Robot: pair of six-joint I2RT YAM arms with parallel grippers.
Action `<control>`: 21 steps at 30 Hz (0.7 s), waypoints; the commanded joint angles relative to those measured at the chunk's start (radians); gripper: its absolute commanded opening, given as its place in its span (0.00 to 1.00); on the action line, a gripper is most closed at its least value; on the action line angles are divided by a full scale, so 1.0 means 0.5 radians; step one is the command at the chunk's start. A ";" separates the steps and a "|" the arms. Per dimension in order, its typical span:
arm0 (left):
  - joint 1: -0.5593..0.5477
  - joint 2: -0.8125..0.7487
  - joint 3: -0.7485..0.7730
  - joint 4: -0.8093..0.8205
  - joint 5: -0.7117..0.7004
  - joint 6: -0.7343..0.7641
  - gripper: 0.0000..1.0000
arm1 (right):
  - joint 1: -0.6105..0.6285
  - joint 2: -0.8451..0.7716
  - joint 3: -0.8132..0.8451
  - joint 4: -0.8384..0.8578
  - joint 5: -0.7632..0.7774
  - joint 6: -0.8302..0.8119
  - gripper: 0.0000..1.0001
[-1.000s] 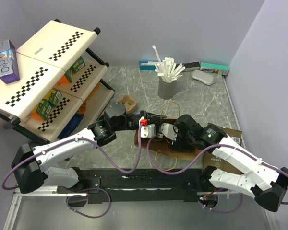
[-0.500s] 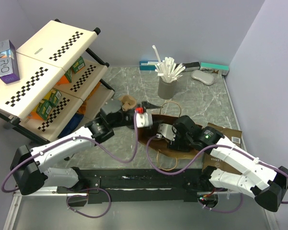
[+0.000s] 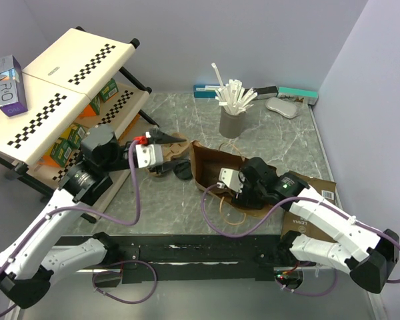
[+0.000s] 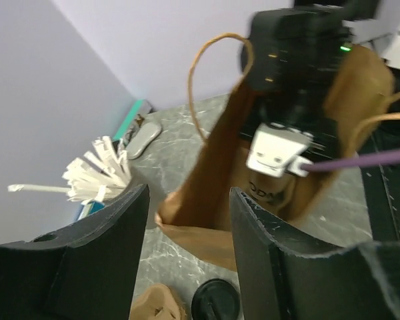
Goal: Pack the takeout coffee
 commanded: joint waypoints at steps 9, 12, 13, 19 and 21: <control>-0.186 0.205 0.060 -0.685 0.329 0.992 0.49 | -0.046 0.053 0.140 -0.046 -0.090 0.022 0.00; -0.318 0.202 -0.029 -0.452 0.219 0.887 0.50 | -0.049 0.047 0.152 -0.061 -0.093 0.044 0.00; -0.355 0.214 -0.021 -0.460 0.194 0.884 0.50 | -0.046 0.050 0.152 -0.067 -0.093 0.050 0.00; -0.564 0.343 0.029 -0.604 0.025 0.893 0.49 | -0.052 0.044 0.165 -0.070 -0.108 0.065 0.00; -0.625 0.362 0.013 -0.629 -0.069 0.921 0.48 | -0.055 0.044 0.165 -0.064 -0.105 0.077 0.00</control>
